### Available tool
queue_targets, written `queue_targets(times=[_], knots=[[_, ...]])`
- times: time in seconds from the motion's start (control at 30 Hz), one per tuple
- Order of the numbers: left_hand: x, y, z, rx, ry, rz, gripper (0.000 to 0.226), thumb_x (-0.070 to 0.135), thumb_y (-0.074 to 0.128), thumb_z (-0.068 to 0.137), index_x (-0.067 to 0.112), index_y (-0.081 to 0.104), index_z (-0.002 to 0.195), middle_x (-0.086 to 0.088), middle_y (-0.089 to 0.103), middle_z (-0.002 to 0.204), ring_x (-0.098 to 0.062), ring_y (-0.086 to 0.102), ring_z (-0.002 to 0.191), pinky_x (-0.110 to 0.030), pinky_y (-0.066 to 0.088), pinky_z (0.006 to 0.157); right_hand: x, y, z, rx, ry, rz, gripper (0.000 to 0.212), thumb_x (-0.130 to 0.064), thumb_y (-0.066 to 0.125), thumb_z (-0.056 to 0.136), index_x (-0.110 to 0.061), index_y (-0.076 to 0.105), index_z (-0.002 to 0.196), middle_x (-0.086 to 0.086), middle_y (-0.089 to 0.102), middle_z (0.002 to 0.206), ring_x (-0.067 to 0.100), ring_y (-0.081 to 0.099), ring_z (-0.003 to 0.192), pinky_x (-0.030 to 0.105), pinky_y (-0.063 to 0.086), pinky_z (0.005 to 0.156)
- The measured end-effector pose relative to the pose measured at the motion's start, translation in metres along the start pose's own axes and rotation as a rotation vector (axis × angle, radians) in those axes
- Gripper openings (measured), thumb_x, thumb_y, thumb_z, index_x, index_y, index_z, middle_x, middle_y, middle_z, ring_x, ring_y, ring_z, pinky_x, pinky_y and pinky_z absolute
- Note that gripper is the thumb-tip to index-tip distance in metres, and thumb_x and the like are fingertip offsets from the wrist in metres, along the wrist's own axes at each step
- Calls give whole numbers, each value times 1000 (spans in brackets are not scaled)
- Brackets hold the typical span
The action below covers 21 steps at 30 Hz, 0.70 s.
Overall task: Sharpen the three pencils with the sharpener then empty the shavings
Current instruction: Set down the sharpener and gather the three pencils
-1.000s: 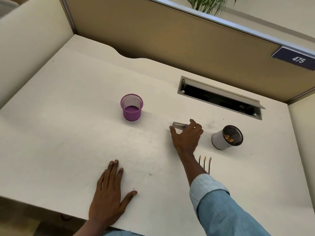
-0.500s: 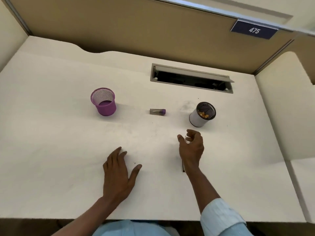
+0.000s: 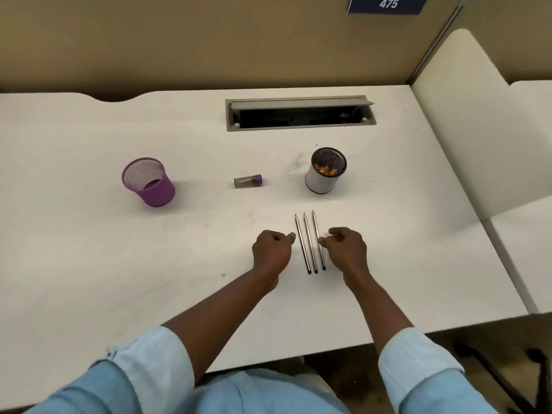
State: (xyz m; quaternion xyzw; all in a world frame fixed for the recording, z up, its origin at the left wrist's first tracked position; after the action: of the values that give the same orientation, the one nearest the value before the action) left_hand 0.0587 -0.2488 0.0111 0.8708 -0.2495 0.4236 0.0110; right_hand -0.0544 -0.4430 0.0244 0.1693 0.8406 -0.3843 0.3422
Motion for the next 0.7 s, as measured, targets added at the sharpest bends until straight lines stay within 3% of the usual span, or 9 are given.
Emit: queue_targets(times=[0.1,0.17,0.3,0.4,0.47,0.7], knots=[[1,15,2,0,-26,0,32,27,73,101,1,66,83,-19,67,84,-29,60,79,-36,51,76,0,5,0,-46,-28,-44,39,-16,80,92,-7,72,129,7,79,110,28,70,117,48,54,107],[4,24,1,-2,-38,-21,33,25,74,99,8,56,77,-16,54,78,-25,51,76,-37,46,72,-2,8,-1,-67,-46,-48,34,-14,79,91,-8,74,125,8,80,111,27,71,115,46,56,104],[4,36,3,-20,-125,-101,27,24,80,92,11,60,82,-13,54,80,-26,49,78,-39,41,73,-5,13,-3,-82,-58,-60,29,-11,76,91,-8,77,120,10,80,115,28,72,114,46,57,103],[2,44,3,-22,-189,-169,22,16,75,92,-5,78,98,-15,64,83,-28,55,80,-39,41,75,-6,17,-3,-85,-62,-77,29,-9,73,91,-9,77,120,10,79,117,30,71,116,49,57,102],[2,48,2,-16,-212,-181,28,14,71,95,-7,78,112,-18,68,89,-29,58,81,-39,44,75,-6,20,-4,-82,-61,-99,29,-10,74,90,-10,78,119,10,80,116,31,72,113,49,58,100],[-4,52,3,-3,-256,-165,25,1,63,99,-11,74,118,-20,67,97,-31,57,84,-39,49,73,-6,24,-3,-66,-20,-150,23,-6,69,88,-19,80,104,5,81,108,28,74,101,39,62,85]])
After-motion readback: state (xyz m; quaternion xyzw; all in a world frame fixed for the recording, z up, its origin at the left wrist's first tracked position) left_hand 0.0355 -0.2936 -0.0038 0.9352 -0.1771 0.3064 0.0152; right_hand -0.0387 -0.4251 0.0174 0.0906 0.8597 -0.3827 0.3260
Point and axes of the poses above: each hand's wrist, its own z-axis towards the middle knuckle, its own y-axis out of the palm, x = y × z, the point moved 9 cm from there along z, towards the middle knuckle
